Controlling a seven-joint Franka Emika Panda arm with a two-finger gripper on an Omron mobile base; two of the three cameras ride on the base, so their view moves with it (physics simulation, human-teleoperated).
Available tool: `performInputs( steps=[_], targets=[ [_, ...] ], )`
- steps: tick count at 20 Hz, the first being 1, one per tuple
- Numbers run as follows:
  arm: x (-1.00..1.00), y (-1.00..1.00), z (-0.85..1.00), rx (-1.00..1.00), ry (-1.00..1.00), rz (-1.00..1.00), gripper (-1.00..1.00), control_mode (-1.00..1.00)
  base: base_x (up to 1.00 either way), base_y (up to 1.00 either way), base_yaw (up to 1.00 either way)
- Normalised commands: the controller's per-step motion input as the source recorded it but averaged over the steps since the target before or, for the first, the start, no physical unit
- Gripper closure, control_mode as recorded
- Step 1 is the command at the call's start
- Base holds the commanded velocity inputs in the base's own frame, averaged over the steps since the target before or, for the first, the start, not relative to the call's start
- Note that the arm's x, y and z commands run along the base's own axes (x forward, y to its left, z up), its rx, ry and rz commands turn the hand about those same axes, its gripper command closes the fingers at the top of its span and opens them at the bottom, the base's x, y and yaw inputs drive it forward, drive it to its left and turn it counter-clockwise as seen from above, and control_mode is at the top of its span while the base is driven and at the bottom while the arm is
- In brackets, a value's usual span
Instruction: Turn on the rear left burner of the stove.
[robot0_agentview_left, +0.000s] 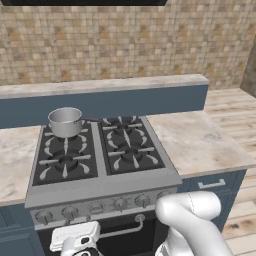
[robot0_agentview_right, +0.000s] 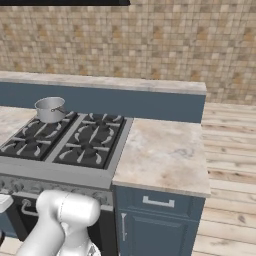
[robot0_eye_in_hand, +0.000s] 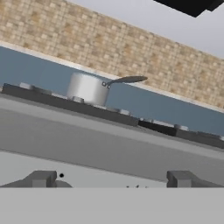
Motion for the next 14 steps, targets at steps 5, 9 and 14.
performInputs(
  steps=[5,9,14],
  targets=[
    [0.36,0.06,-0.19,0.0,0.0,0.0,-1.0,-1.0,0.0,0.0,0.0],
    [0.51,0.15,-0.41,0.0,0.01,0.0,-1.0,-1.0,0.0,0.0,0.0],
    [0.25,0.29,-0.4,0.0,0.0,0.0,-1.0,-1.0,0.0,0.0,0.0]
  ],
)
